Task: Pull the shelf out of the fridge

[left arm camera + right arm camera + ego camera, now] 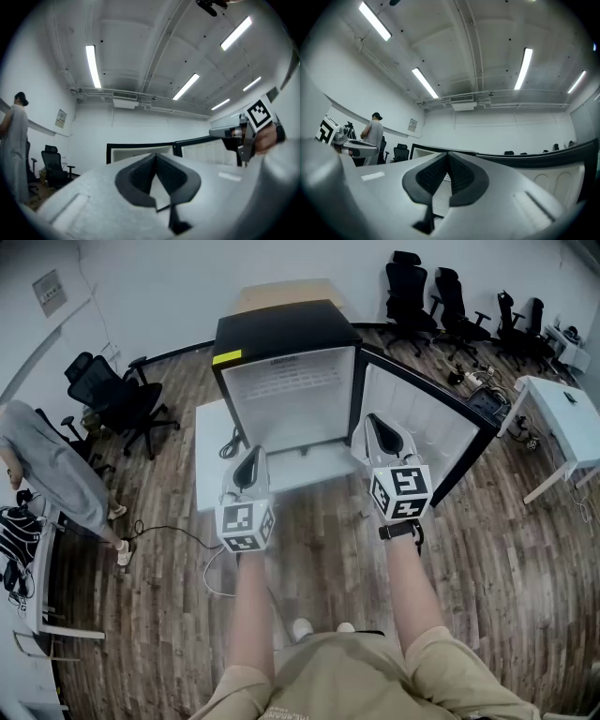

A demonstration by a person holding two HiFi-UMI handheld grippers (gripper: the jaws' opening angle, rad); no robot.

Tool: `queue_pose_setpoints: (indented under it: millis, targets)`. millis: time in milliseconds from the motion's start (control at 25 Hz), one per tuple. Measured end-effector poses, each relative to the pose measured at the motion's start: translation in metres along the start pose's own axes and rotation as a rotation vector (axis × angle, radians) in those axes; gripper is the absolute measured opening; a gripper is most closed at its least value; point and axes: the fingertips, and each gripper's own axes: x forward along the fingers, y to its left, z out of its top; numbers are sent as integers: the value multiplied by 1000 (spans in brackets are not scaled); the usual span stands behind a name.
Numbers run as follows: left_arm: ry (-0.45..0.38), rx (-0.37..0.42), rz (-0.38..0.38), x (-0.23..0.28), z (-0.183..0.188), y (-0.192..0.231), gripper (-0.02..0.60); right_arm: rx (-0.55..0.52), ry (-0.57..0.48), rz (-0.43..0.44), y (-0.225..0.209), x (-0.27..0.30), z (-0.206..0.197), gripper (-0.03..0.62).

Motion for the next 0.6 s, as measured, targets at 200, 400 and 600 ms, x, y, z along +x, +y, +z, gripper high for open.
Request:
queue_pose_setpoints:
  millis: [200,400,600]
  targets:
    - [3,-4,30,0,4,-20,-3,6,14,19,-14,-17,-7,8]
    - [20,16,47,0,-1,-30,-2,42,26,54,-10,-19,-27,8]
    - [29,24,46,5,-11,-28,-2,86,20,89,0,-5,-43,8]
